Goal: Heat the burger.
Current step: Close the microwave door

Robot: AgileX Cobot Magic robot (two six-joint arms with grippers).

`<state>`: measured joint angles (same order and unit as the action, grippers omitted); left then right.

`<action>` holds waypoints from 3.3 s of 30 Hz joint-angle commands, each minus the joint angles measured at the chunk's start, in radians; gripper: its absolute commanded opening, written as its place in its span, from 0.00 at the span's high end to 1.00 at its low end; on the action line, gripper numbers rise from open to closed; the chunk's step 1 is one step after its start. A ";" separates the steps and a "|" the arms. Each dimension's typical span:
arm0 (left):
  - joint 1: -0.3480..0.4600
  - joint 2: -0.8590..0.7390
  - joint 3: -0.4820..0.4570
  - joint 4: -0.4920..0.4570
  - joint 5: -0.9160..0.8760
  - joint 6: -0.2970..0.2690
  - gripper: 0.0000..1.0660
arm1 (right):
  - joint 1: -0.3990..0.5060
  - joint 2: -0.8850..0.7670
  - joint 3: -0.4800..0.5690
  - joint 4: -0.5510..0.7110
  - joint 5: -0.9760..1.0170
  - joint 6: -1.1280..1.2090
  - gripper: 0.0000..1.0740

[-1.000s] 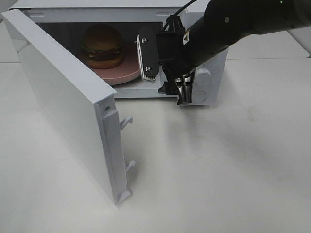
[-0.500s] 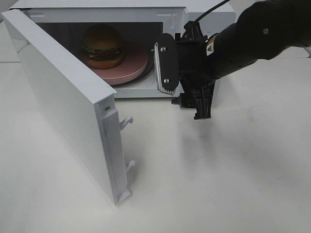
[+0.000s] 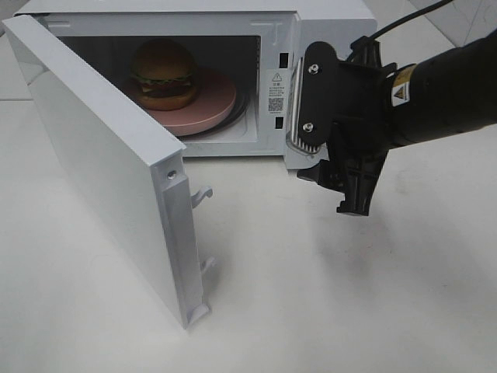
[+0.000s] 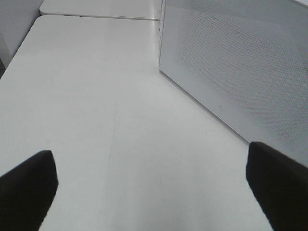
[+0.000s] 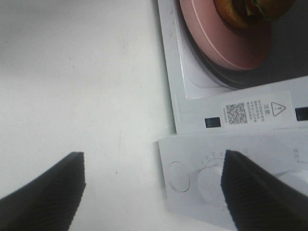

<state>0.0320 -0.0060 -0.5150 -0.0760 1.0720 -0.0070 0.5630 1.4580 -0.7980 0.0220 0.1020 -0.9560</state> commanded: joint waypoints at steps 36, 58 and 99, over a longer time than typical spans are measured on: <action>0.003 -0.005 -0.001 -0.004 0.000 -0.001 0.06 | -0.004 -0.565 0.105 -0.010 0.735 0.908 0.29; 0.003 -0.005 -0.001 -0.004 0.000 -0.001 0.06 | -0.247 -0.961 0.196 -0.010 0.871 0.938 0.29; 0.003 -0.004 -0.001 -0.004 0.000 -0.001 0.06 | -0.435 -1.494 0.300 -0.005 0.892 0.956 0.29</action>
<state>0.0320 -0.0060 -0.5150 -0.0760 1.0720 -0.0070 0.1350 -0.0040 -0.5010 0.0230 0.9930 -0.0080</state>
